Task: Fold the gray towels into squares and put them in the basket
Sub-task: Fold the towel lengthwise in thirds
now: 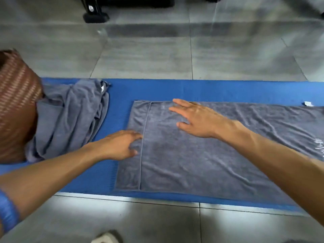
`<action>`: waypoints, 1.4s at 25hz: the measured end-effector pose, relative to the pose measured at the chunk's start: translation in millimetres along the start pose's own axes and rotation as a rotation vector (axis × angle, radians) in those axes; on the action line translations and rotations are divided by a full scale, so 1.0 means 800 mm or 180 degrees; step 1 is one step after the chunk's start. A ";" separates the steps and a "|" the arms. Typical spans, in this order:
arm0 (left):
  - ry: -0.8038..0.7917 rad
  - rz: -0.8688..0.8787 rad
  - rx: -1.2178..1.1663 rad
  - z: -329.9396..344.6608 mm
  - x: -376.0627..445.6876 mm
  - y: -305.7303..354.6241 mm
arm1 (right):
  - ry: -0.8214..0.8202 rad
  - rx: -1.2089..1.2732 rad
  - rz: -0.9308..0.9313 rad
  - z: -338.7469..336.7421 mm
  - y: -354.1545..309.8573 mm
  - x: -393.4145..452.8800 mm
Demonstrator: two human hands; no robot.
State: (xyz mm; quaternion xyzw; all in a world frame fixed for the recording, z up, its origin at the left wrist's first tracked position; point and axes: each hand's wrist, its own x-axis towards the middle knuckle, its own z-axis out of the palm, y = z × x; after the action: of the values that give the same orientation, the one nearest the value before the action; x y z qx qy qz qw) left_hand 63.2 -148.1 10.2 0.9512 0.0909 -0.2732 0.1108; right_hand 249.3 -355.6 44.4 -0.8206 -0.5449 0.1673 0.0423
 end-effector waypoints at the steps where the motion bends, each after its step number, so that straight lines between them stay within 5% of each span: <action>1: 0.0042 0.0007 -0.0118 0.006 0.005 -0.010 | -0.0095 -0.0085 -0.0008 -0.004 -0.006 0.011; 12: 0.0757 0.0039 -0.0786 0.018 0.032 -0.082 | -0.1102 -0.0828 0.0111 -0.038 -0.057 0.081; 22: 0.0542 0.0118 -0.0317 0.013 0.082 -0.081 | -0.0909 0.0245 0.0349 0.027 0.008 0.073; 30: 0.0138 0.0431 0.1474 -0.022 0.057 -0.071 | -0.0854 0.1086 0.0153 0.091 0.011 0.151; 32: -0.0005 0.0270 0.1418 -0.008 0.051 -0.060 | -0.0849 0.1579 0.0416 0.106 0.008 0.170; 35: -0.0173 -0.0562 0.0293 0.055 0.041 -0.026 | -0.0592 0.2114 0.0867 0.127 0.001 0.207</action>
State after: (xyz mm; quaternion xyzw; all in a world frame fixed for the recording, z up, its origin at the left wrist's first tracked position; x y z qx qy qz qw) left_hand 63.8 -136.2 -47.5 0.9359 0.1586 -0.3114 0.0450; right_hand 275.6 -216.8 -89.1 -0.8084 -0.3481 0.4131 0.2340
